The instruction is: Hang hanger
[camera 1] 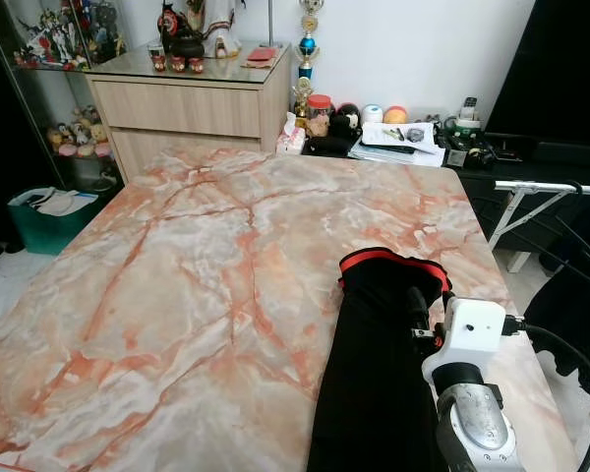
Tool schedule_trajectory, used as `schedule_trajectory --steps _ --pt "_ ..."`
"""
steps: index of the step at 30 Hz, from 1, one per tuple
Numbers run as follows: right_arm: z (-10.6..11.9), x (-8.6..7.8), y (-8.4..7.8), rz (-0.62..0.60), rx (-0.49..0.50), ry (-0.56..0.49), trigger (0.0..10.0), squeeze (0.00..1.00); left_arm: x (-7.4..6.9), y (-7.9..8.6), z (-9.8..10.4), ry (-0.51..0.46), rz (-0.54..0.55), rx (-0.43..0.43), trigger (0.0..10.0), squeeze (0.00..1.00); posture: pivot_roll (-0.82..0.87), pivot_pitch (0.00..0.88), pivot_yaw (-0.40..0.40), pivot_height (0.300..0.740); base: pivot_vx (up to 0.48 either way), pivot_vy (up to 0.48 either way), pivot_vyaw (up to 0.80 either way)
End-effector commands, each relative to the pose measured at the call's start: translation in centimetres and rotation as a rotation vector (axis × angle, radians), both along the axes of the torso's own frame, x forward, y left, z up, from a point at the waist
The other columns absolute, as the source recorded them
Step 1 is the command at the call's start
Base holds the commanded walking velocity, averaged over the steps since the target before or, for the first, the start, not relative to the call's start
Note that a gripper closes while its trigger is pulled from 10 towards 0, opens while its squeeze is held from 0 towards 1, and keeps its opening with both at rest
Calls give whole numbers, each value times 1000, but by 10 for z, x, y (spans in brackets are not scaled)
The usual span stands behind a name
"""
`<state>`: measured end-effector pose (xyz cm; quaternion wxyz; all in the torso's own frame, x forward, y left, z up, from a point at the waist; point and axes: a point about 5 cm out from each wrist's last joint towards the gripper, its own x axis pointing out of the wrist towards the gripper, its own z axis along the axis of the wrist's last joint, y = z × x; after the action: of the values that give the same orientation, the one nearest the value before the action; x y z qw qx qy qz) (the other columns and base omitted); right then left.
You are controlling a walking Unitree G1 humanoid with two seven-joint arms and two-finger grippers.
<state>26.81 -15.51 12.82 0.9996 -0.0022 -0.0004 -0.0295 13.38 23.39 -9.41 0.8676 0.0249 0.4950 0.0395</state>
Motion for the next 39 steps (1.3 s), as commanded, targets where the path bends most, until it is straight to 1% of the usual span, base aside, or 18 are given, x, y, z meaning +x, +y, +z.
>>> schedule_trajectory --steps 1,10,24,39 --pt "3 0 0 0 -9 -14 10000 0 -3 -1 -2 10 -1 0 10000 0 116 12 -16 740 0 0 0" --pt "-2 1 0 -19 -6 -1 10000 0 -5 -1 -2 15 0 -2 10000 0 121 20 -20 740 0 0 0" --pt "-11 1 -6 -48 -7 22 10000 0 -7 0 -2 18 2 0 10000 0 121 19 -21 740 0 0 0" --pt "-11 1 -6 -53 -6 18 10000 0 -7 -1 -3 19 0 -1 10000 0 121 22 -19 740 0 0 0"
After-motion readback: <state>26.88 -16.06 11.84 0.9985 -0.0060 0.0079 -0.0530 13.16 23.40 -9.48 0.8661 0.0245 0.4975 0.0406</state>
